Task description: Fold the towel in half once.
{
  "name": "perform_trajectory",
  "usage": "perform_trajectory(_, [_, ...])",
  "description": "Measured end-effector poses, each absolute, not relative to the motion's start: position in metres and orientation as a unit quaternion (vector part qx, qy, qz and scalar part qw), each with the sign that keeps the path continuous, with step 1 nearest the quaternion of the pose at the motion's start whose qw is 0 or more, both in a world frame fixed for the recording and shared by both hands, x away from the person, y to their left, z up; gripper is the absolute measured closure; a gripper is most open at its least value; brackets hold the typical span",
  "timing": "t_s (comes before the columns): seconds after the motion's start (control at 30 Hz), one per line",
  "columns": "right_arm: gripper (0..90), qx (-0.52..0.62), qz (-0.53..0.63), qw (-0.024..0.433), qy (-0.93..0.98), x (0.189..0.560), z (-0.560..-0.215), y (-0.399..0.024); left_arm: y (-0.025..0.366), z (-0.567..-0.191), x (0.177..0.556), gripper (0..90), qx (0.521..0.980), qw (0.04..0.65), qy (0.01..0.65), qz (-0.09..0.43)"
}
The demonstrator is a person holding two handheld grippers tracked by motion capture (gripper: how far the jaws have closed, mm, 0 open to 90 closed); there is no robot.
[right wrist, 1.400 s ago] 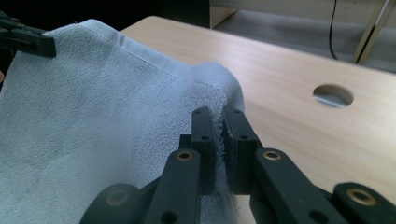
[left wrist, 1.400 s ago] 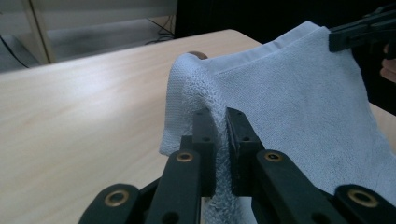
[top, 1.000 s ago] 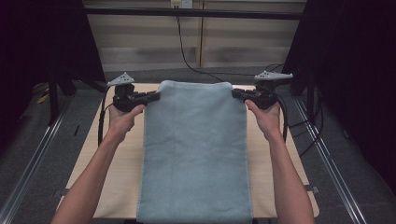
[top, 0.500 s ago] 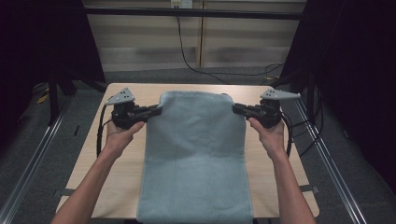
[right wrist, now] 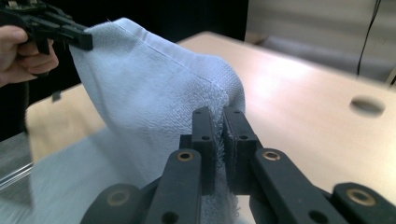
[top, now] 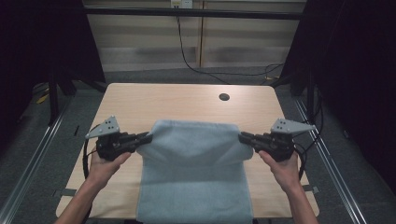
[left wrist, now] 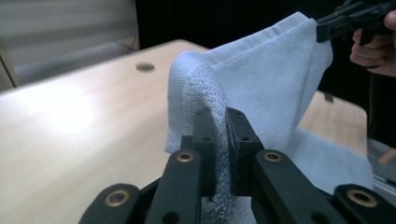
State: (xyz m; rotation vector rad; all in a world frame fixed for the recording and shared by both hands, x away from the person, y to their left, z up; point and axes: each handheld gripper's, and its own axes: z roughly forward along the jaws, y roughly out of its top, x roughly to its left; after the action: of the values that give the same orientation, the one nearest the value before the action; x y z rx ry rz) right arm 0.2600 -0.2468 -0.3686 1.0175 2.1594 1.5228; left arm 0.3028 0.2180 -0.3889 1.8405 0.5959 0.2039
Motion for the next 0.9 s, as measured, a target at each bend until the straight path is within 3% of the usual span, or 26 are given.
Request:
perform_trajectory(0.27, [84.3,0.388,0.448,0.083,0.801,0.227,-0.444,-0.238,0.217,-0.446,0.265,84.0,0.823,0.502,0.264,0.029])
perform_trajectory(0.33, [84.3,0.388,0.435,0.075,0.809,0.222,-0.453,-0.236,0.219,-0.455,0.252,84.0,0.826,0.499,0.261,0.041])
perform_trajectory(0.43, [84.2,0.388,0.428,0.066,0.813,0.215,-0.462,-0.235,0.221,-0.472,0.242,83.8,0.838,0.471,0.276,0.014])
perform_trajectory(0.6, [84.1,0.383,0.381,0.057,0.840,0.211,-0.485,-0.222,0.213,-0.493,0.246,83.6,0.855,0.428,0.294,0.000])
perform_trajectory(0.9, [84.2,0.408,0.385,0.065,0.825,0.224,-0.496,-0.217,0.214,-0.501,0.265,82.7,0.848,0.428,0.313,0.021])
